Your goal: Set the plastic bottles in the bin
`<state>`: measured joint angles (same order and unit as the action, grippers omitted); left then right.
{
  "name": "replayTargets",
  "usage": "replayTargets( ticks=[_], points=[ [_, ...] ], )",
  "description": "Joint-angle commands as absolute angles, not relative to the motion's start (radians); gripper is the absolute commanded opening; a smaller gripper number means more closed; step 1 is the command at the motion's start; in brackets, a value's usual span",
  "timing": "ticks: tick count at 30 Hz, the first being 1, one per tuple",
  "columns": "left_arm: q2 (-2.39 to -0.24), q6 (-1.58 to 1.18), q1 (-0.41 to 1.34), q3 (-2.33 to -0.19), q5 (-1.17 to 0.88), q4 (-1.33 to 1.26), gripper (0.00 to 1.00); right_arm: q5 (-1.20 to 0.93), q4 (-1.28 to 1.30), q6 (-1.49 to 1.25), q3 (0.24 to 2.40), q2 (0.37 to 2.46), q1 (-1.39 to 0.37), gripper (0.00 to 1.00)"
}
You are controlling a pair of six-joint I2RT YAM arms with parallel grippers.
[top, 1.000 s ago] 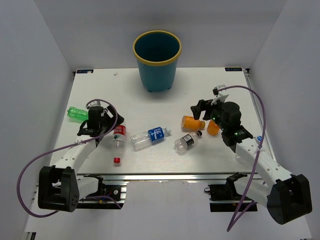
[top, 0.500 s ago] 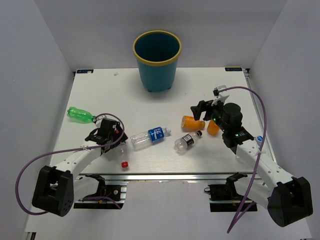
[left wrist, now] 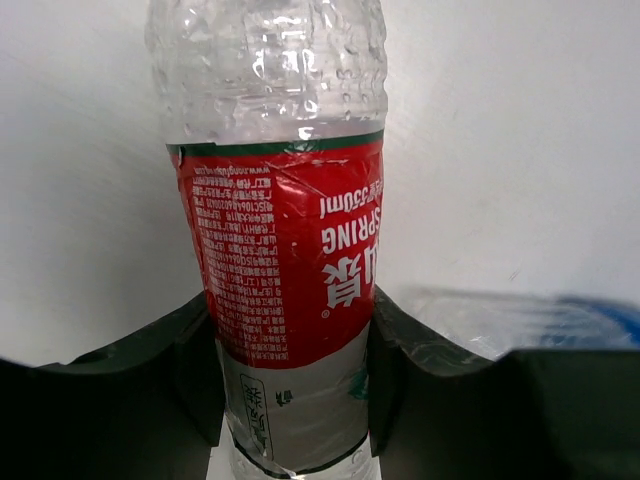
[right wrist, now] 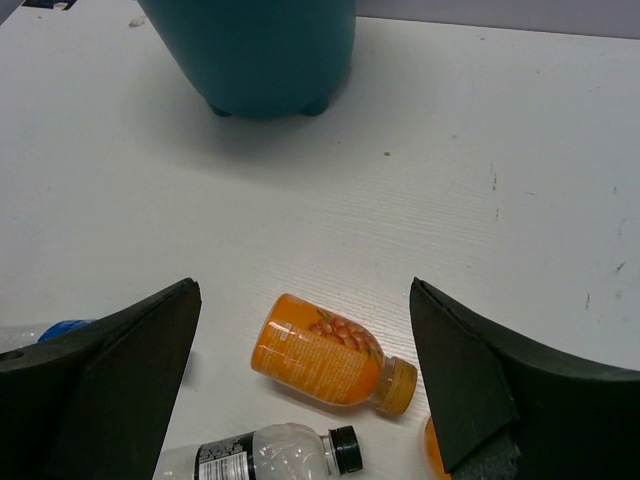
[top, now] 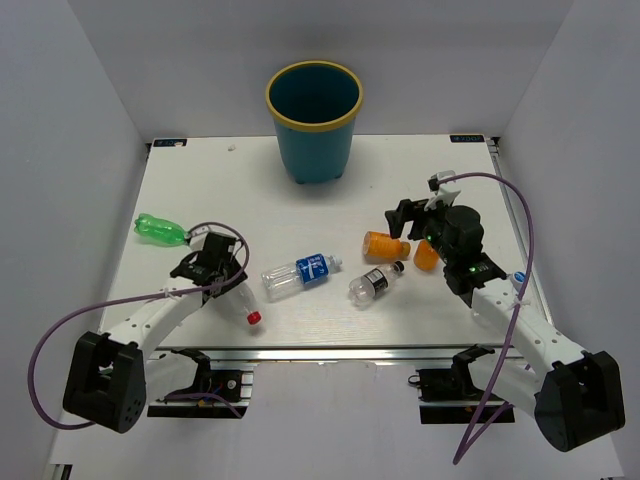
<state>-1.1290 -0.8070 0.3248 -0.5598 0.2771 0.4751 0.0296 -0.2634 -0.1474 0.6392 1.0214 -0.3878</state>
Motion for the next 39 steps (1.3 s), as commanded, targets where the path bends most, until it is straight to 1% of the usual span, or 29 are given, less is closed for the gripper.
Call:
replayTargets(
  ticks=[1, 4, 6, 7, 9, 11, 12, 13, 14, 15, 17, 18, 19, 20, 21, 23, 24, 25, 26, 28, 30, 31, 32, 33, 34, 35, 36, 37, 39],
  points=[
    [-1.088, -0.844, 0.328, -0.737, 0.495, 0.574, 0.41, 0.078, -0.328, -0.140, 0.624, 1.005, -0.393, 0.89],
    [-1.095, -0.831, 0.328, -0.836, 0.584, 0.586, 0.41, 0.110, -0.330, -0.127, 0.629, 1.005, -0.393, 0.89],
    [-1.129, -0.781, 0.328, -0.963, 0.615, 0.565, 0.41, 0.150, -0.365, -0.126, 0.615, 0.988, -0.393, 0.89],
    [-1.144, -0.760, 0.328, -1.012, 0.609, 0.543, 0.41, 0.185, -0.377, -0.126, 0.609, 0.980, -0.393, 0.89],
    [-1.196, -0.669, 0.328, -1.139, 0.575, 0.420, 0.46, 0.196, -0.397, -0.109, 0.598, 0.962, -0.393, 0.89],
    [-1.242, -0.620, 0.328, -1.227, 0.523, 0.342, 0.45, 0.183, -0.385, -0.086, 0.598, 0.948, -0.393, 0.89],
    [-1.300, -0.565, 0.328, -1.320, 0.432, 0.263, 0.44, 0.184, -0.374, -0.083, 0.597, 0.943, -0.393, 0.89],
    [-1.334, -0.543, 0.328, -1.366, 0.401, 0.230, 0.44, 0.195, -0.373, -0.078, 0.595, 0.936, -0.391, 0.89],
    [-1.369, -0.508, 0.328, -1.412, 0.375, 0.194, 0.41, 0.202, -0.373, -0.075, 0.591, 0.931, -0.391, 0.89],
    [-1.437, -0.488, 0.328, -1.493, 0.362, 0.119, 0.41, 0.213, -0.374, -0.075, 0.583, 0.928, -0.393, 0.89],
    [-1.500, -0.428, 0.328, -1.540, 0.357, 0.002, 0.42, 0.235, -0.374, -0.074, 0.577, 0.923, -0.391, 0.89],
    [-1.535, -0.410, 0.328, -1.589, 0.357, -0.125, 0.44, 0.241, -0.376, -0.074, 0.572, 0.922, -0.393, 0.89],
    [-1.616, -0.419, 0.327, -1.627, 0.353, -0.161, 0.44, 0.241, -0.376, -0.068, 0.572, 0.922, -0.393, 0.89],
    [-1.662, -0.420, 0.327, -1.682, 0.351, -0.179, 0.44, 0.241, -0.373, -0.063, 0.574, 0.922, -0.393, 0.89],
    [-1.714, -0.420, 0.328, -1.821, 0.330, -0.179, 0.43, 0.241, -0.370, -0.061, 0.575, 0.922, -0.393, 0.89],
    [-1.879, -0.426, 0.328, -1.969, 0.310, -0.186, 0.42, 0.241, -0.373, -0.060, 0.572, 0.922, -0.391, 0.89],
    [-1.935, -0.439, 0.328, -2.118, 0.295, -0.187, 0.42, 0.232, -0.379, -0.058, 0.568, 0.923, -0.393, 0.89],
    [-1.997, -0.449, 0.328, -2.203, 0.298, -0.180, 0.42, 0.232, -0.377, -0.055, 0.566, 0.925, -0.391, 0.89],
    [-2.116, -0.454, 0.328, -2.283, 0.295, -0.176, 0.42, 0.227, -0.377, -0.048, 0.568, 0.928, -0.391, 0.89],
    [-2.240, -0.477, 0.330, -2.423, 0.304, -0.215, 0.42, 0.239, -0.377, -0.048, 0.565, 0.934, -0.391, 0.89],
    [-2.276, -0.498, 0.330, -2.425, 0.340, -0.300, 0.43, 0.250, -0.374, -0.038, 0.564, 0.940, -0.391, 0.89],
    [-2.286, -0.500, 0.330, -2.396, 0.350, -0.330, 0.46, 0.256, -0.374, -0.038, 0.565, 0.946, -0.390, 0.89],
    [-2.311, -0.503, 0.331, -2.378, 0.338, -0.384, 0.52, 0.267, -0.373, -0.032, 0.566, 0.954, -0.391, 0.89],
    [-2.312, -0.506, 0.331, -2.378, 0.331, -0.387, 0.56, 0.267, -0.374, -0.032, 0.566, 0.954, -0.391, 0.89],
    [-2.330, -0.511, 0.331, -2.379, 0.324, -0.388, 0.62, 0.268, -0.377, -0.032, 0.566, 0.957, -0.391, 0.89],
    [-2.341, -0.515, 0.333, -2.379, 0.312, -0.393, 0.83, 0.268, -0.377, -0.032, 0.566, 0.963, -0.391, 0.89],
    [-2.358, -0.517, 0.333, -2.393, 0.287, -0.388, 0.93, 0.264, -0.377, -0.031, 0.568, 0.966, -0.391, 0.89],
    [-2.364, -0.522, 0.337, -2.404, 0.288, -0.379, 0.98, 0.250, -0.374, -0.025, 0.571, 0.976, -0.391, 0.89],
    [-2.365, -0.509, 0.341, -2.417, 0.279, -0.364, 0.98, 0.239, -0.370, -0.028, 0.578, 0.982, -0.391, 0.89]
  ],
)
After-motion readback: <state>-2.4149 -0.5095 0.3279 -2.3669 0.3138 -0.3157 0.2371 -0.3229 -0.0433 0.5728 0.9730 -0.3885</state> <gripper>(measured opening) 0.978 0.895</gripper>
